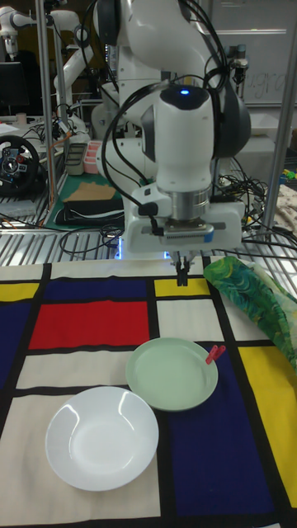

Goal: Use a clamp

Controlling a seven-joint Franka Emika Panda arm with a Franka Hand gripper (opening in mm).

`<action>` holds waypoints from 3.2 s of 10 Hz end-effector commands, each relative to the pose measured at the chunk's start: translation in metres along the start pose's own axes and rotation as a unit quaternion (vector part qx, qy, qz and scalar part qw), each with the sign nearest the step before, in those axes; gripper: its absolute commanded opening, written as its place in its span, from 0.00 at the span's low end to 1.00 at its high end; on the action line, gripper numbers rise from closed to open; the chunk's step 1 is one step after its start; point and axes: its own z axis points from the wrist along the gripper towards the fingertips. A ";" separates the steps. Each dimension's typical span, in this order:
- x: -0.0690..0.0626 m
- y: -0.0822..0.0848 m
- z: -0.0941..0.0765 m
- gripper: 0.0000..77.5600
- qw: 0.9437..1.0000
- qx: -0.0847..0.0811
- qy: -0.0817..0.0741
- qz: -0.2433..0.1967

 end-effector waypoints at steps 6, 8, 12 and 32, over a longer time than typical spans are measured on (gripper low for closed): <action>0.000 0.044 0.016 0.00 1.000 0.011 -0.001 0.006; 0.000 0.051 0.032 0.00 1.000 0.010 -0.006 0.011; -0.008 0.063 0.076 0.00 1.000 0.009 -0.025 0.016; -0.005 0.095 0.133 0.00 0.993 0.085 -0.075 0.037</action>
